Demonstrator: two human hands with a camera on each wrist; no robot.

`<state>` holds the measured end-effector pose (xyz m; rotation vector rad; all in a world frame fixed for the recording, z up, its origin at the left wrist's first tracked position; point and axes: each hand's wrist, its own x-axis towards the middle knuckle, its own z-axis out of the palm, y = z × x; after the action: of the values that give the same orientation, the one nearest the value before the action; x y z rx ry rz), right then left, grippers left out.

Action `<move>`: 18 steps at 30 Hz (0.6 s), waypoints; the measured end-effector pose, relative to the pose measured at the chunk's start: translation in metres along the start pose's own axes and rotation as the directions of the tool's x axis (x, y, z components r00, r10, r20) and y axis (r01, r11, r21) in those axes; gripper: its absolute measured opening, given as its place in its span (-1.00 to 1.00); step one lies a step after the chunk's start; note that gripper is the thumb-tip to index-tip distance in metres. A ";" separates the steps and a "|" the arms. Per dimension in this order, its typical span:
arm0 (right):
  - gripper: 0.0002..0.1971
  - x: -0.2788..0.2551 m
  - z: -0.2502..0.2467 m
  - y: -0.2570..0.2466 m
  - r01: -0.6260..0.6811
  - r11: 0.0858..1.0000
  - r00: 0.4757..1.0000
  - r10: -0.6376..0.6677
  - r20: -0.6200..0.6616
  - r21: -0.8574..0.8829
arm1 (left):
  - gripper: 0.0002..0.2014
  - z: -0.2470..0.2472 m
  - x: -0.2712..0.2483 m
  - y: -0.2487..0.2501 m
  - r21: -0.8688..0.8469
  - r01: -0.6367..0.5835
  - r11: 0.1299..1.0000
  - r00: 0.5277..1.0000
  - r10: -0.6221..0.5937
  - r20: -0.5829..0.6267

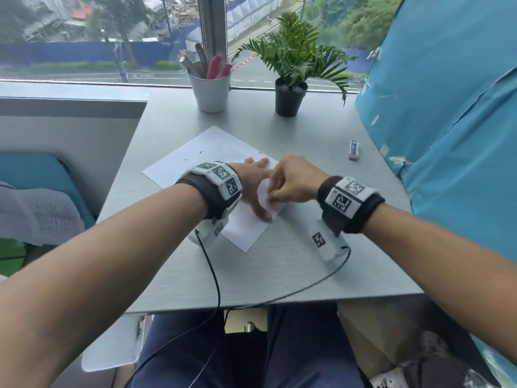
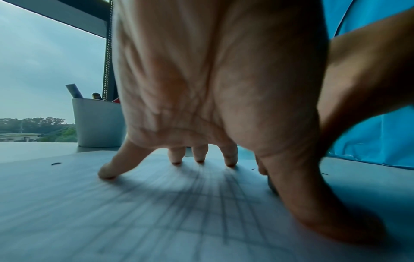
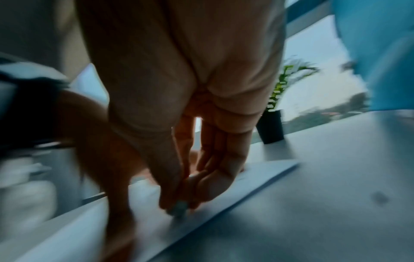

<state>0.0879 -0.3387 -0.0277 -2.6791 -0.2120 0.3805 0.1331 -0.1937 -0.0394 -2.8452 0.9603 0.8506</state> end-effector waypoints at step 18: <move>-0.97 0.009 -0.004 0.011 -0.020 1.000 0.997 0.020 -0.078 -0.004 | 0.25 -0.005 -0.003 0.005 0.071 0.030 0.997 0.999 -0.031 0.026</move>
<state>0.0988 -0.3476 -0.0312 -2.6967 -0.1631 0.2807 0.1303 -0.1971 -0.0325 -2.7743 0.9223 0.8322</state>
